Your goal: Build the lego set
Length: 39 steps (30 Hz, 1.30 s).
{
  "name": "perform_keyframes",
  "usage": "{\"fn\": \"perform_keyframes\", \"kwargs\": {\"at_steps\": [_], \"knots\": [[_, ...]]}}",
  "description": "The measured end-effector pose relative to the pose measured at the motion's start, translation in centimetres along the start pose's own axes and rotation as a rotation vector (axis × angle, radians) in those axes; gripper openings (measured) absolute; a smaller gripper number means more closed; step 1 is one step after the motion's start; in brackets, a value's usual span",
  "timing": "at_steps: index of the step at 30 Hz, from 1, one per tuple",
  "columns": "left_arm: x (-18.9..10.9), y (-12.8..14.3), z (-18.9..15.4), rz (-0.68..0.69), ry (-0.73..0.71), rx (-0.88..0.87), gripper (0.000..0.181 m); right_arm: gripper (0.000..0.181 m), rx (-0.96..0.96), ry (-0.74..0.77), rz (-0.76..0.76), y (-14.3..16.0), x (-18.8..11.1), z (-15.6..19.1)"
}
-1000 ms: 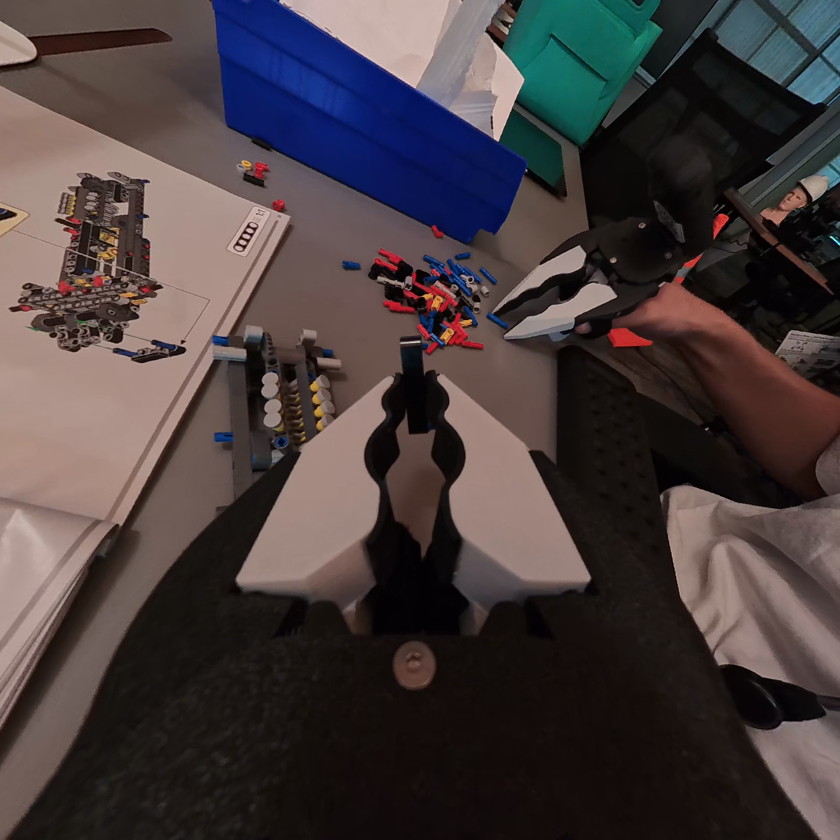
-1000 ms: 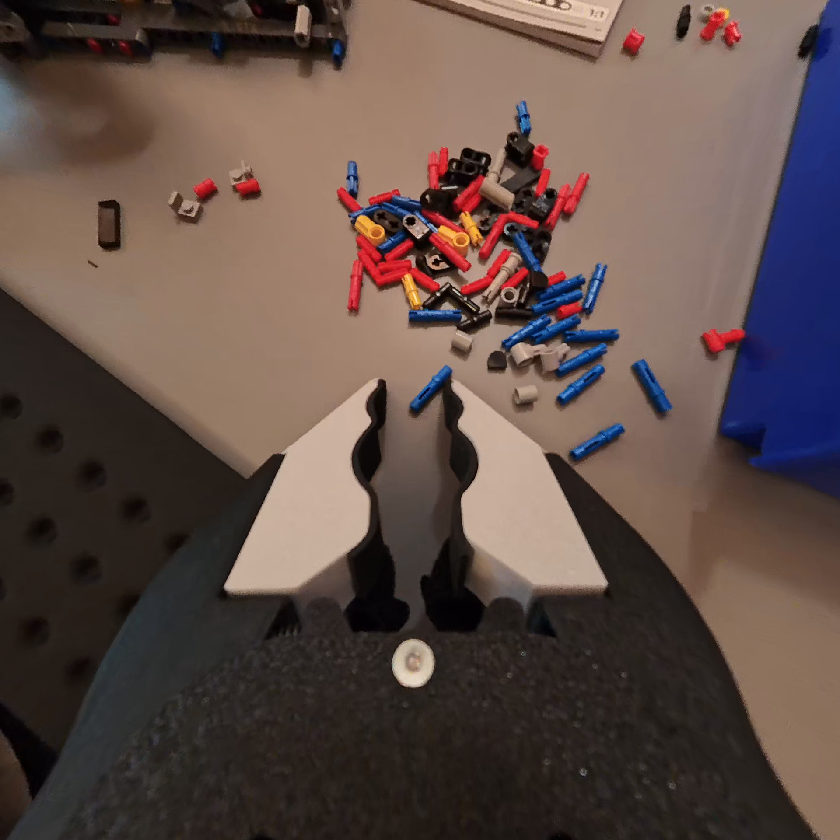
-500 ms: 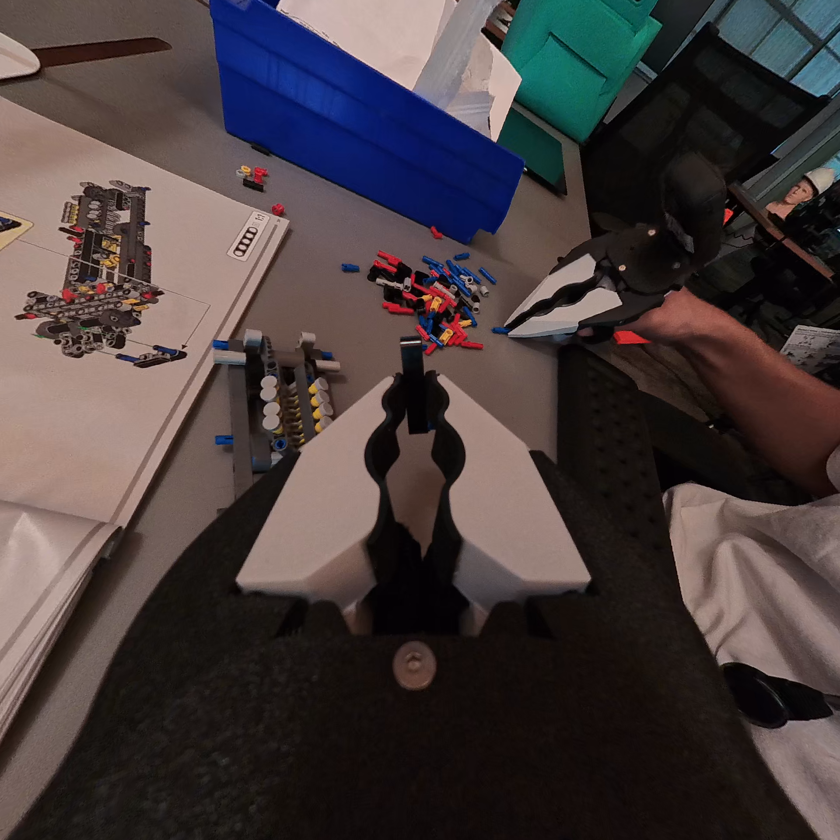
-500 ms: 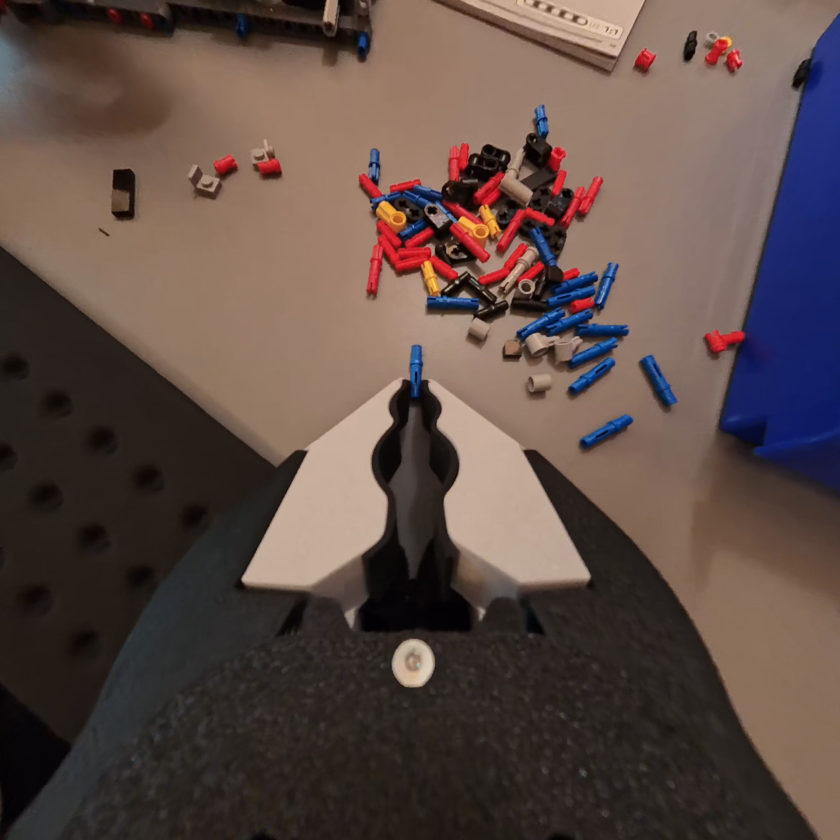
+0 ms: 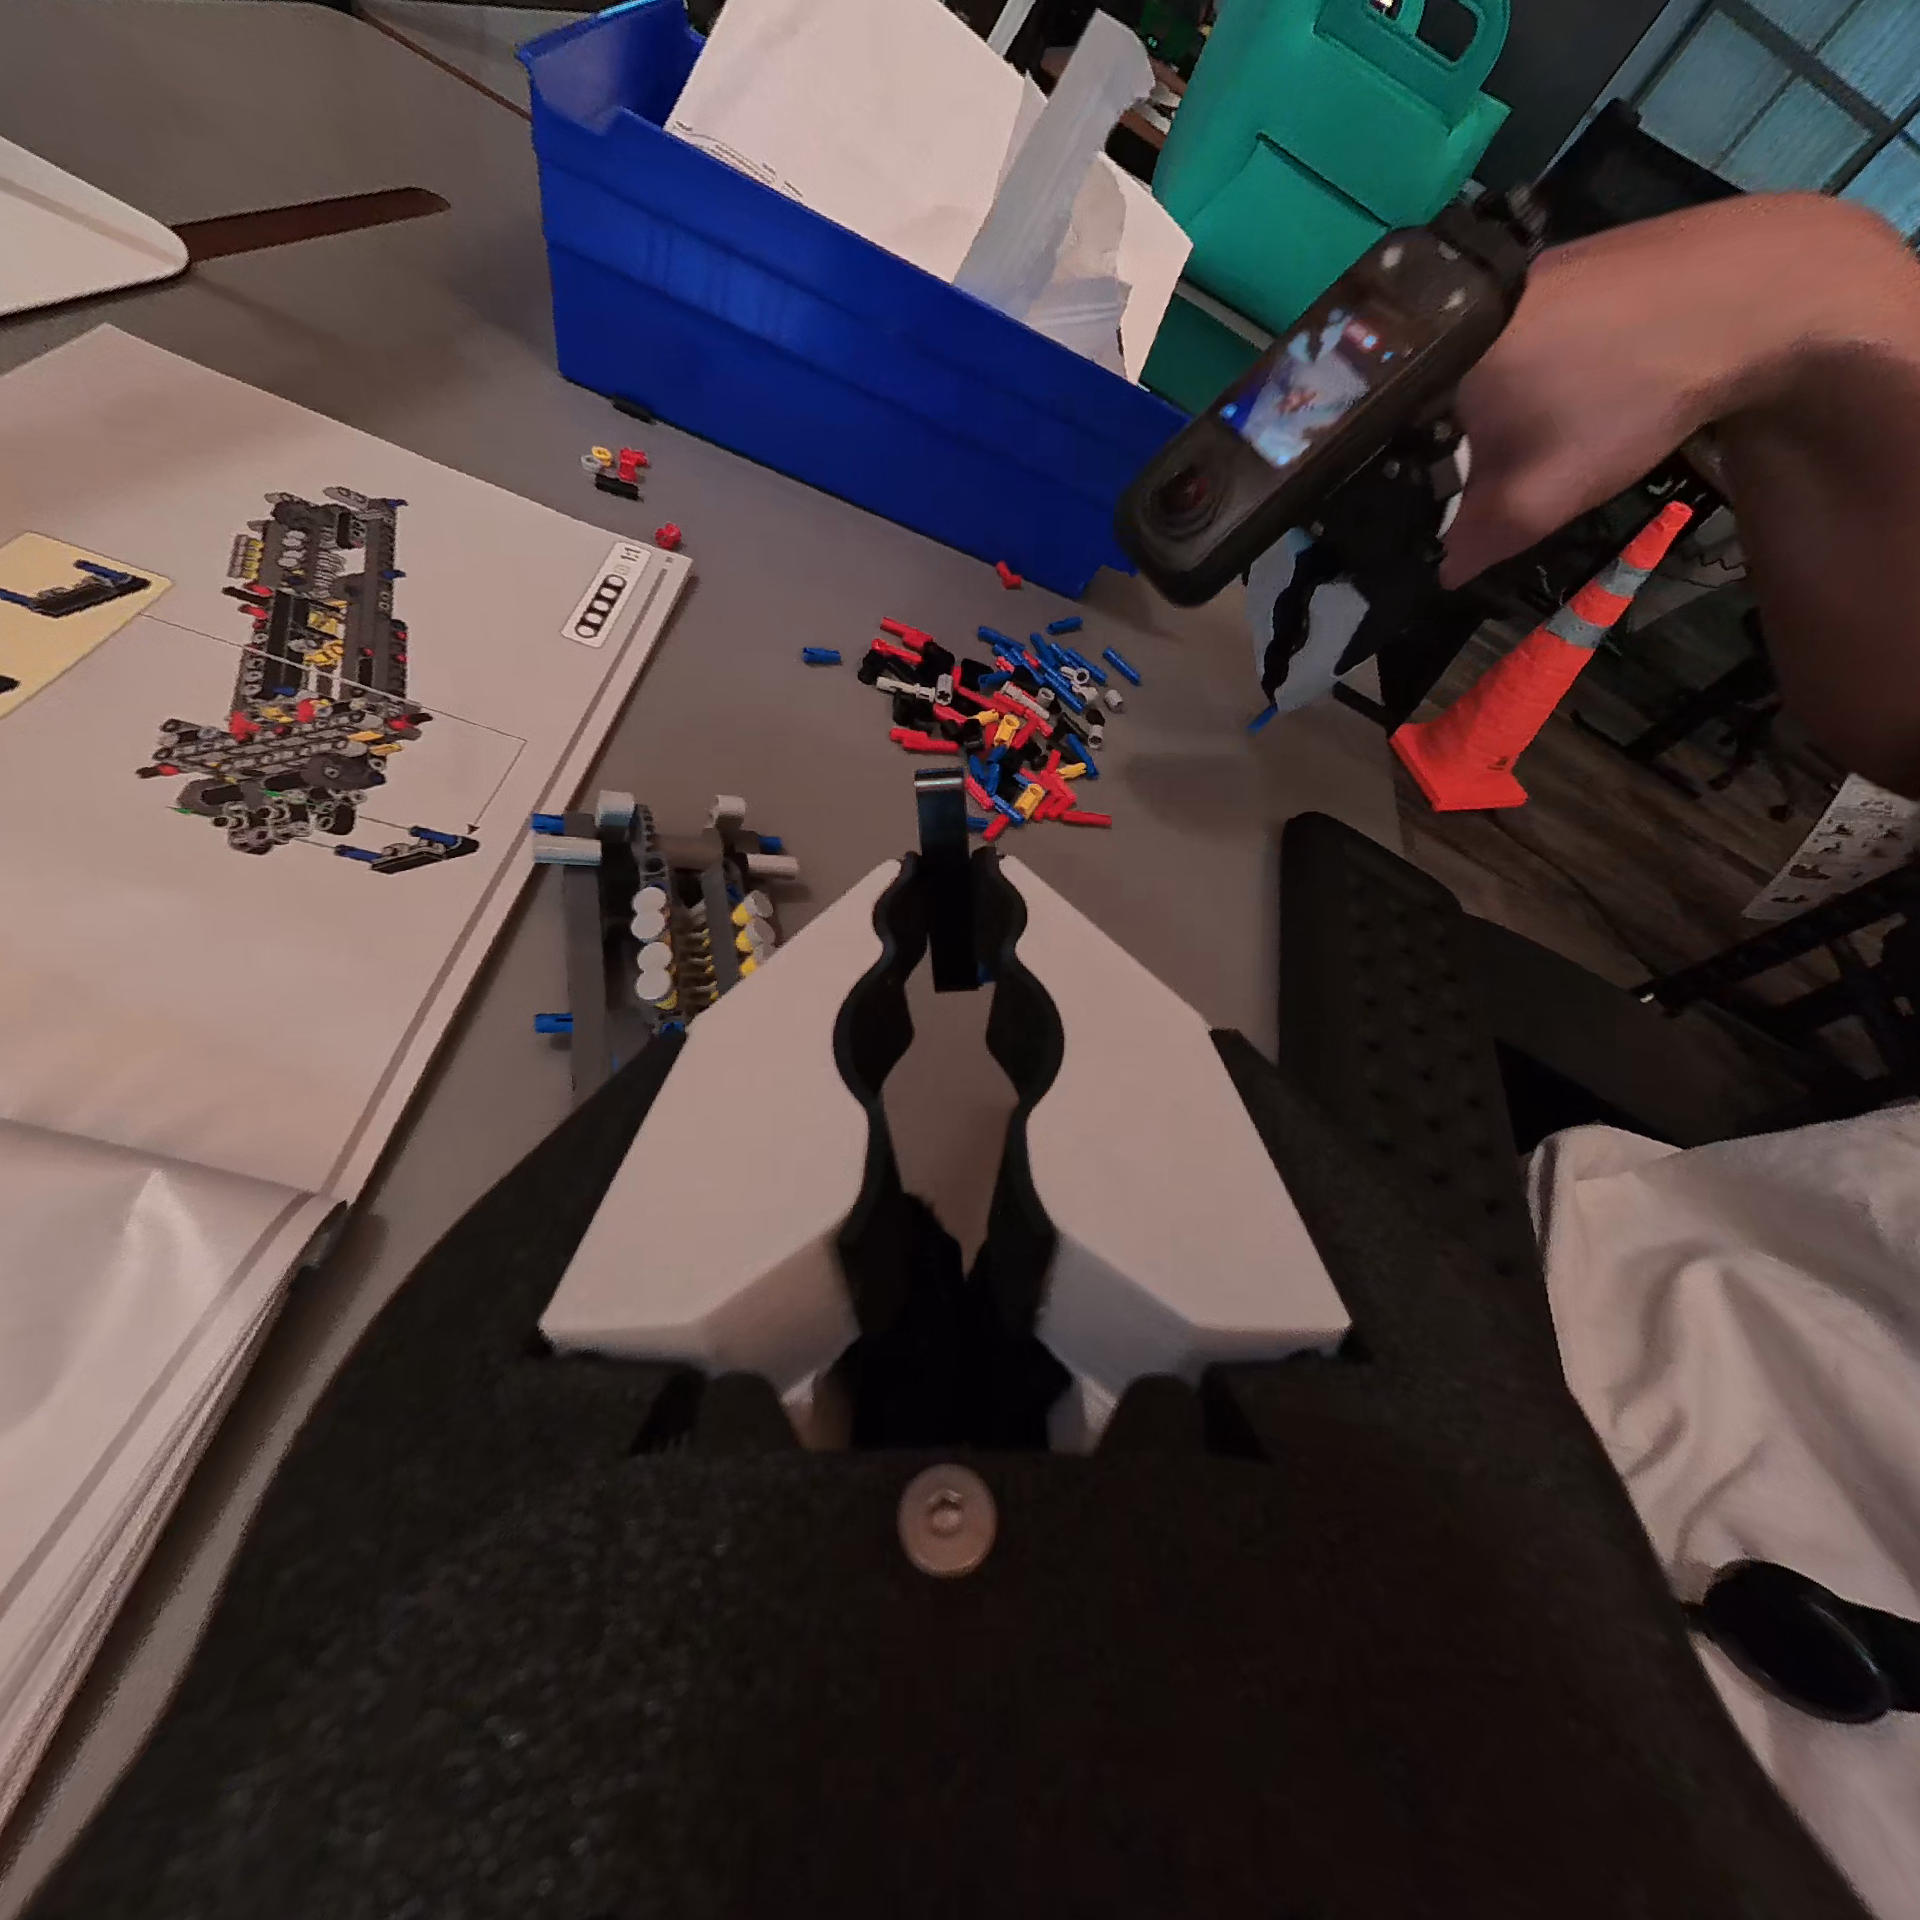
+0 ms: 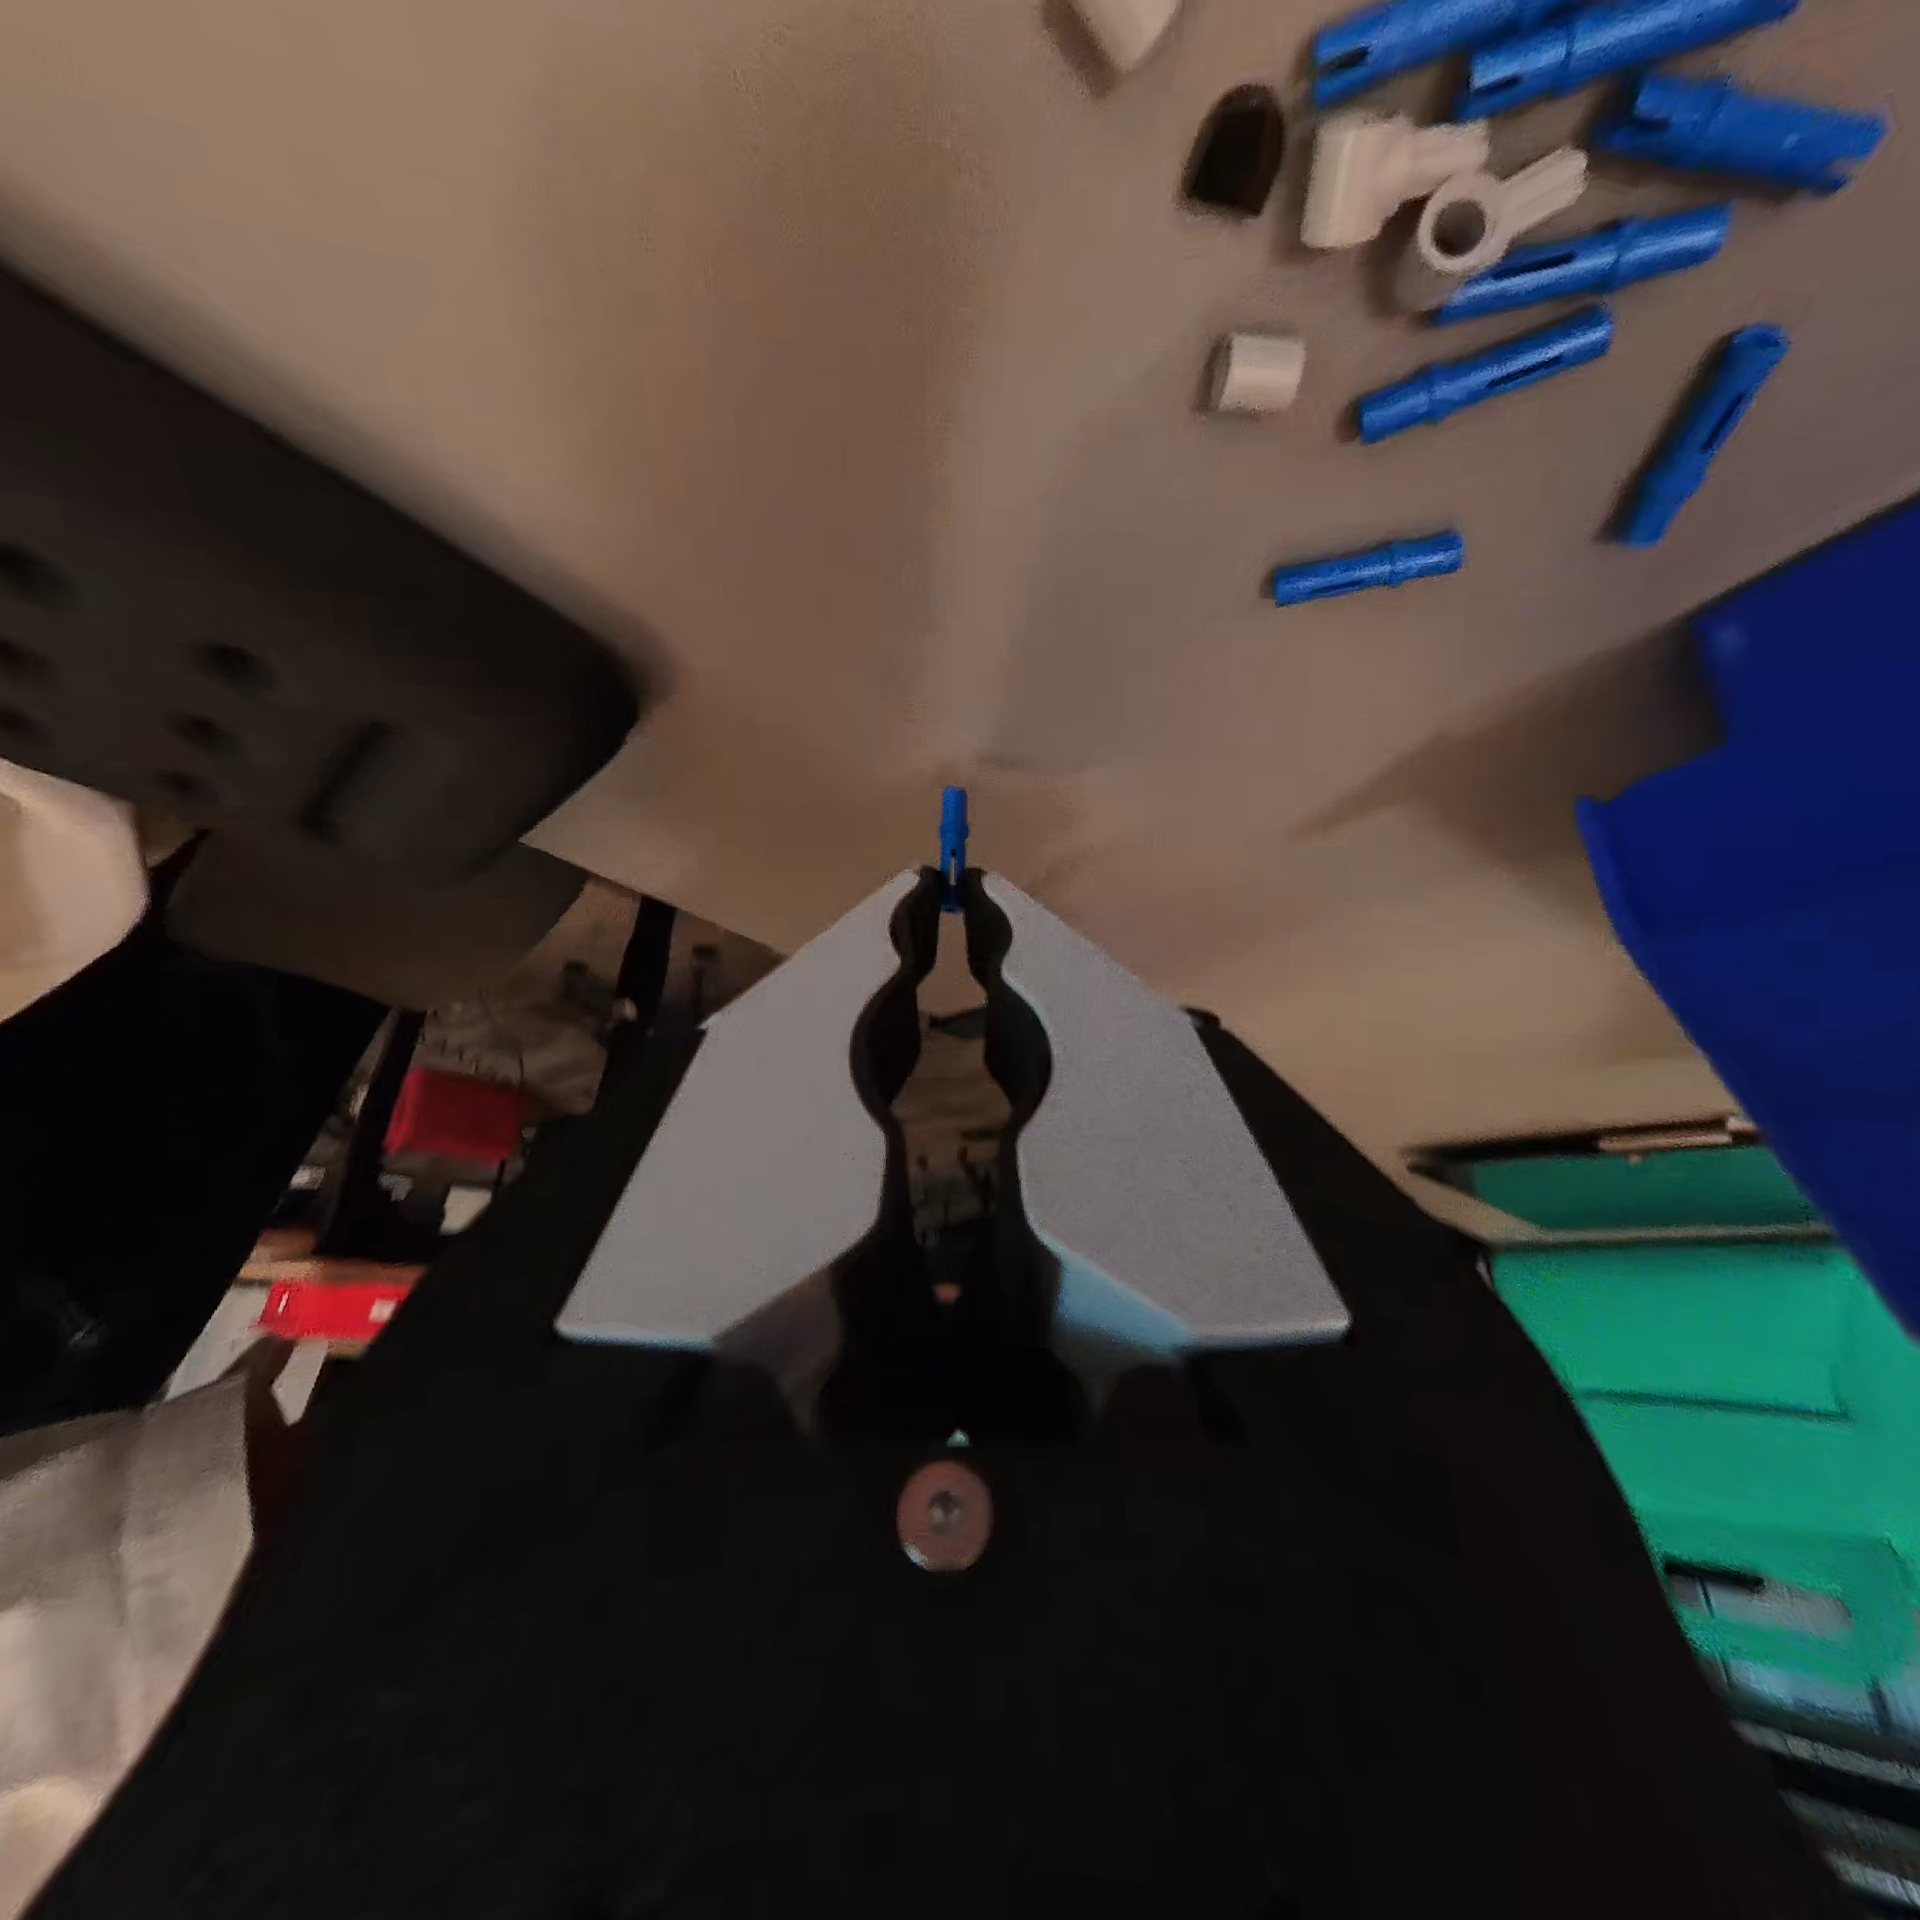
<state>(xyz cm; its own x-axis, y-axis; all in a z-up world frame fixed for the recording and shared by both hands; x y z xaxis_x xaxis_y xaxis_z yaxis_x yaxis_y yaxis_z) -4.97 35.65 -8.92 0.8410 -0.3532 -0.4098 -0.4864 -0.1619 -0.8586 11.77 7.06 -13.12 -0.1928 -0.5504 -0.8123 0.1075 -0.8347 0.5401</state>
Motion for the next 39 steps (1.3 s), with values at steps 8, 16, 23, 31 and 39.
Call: {"fn": "perform_keyframes", "kwargs": {"at_steps": [8, 16, 23, 31, 39], "knots": [[-0.4, -0.3, 0.3, -0.013, -0.002, -0.008, 0.007, 0.003, 0.027, -0.022, 0.103, -0.7, 0.4, -0.5], [-0.4, -0.4, -0.3, -0.014, 0.009, 0.006, 0.007, 0.003, 0.008, -0.013, 0.117, -1.2, 0.5, -0.3], [-0.4, -0.4, -0.5, -0.013, 0.012, 0.016, 0.006, 0.003, 0.014, -0.014, 0.096, -1.4, 0.6, -0.3], [-0.3, -0.3, -0.6, -0.01, 0.016, 0.018, 0.007, 0.013, -0.003, 0.006, 0.093, -1.5, 0.6, -0.2], [-0.4, -0.3, -0.3, -0.011, 0.009, 0.012, 0.006, 0.02, -0.056, 0.079, -0.32, 1.0, -0.7, -0.2]]}}
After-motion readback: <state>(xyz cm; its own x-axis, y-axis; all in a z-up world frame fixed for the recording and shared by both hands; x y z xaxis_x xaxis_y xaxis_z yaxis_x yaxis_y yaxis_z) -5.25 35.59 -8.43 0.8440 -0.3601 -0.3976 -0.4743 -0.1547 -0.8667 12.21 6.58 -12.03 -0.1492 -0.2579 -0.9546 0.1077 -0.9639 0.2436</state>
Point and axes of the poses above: each gripper's, where its closed fingertips meet, x out along the fingers, y out of its underside, z = x × y across the jaws, the point moved 6 cm from there along -x, back along the fingers, and after that the axes turned 12 degrees about -y, right-handed, at the moved point
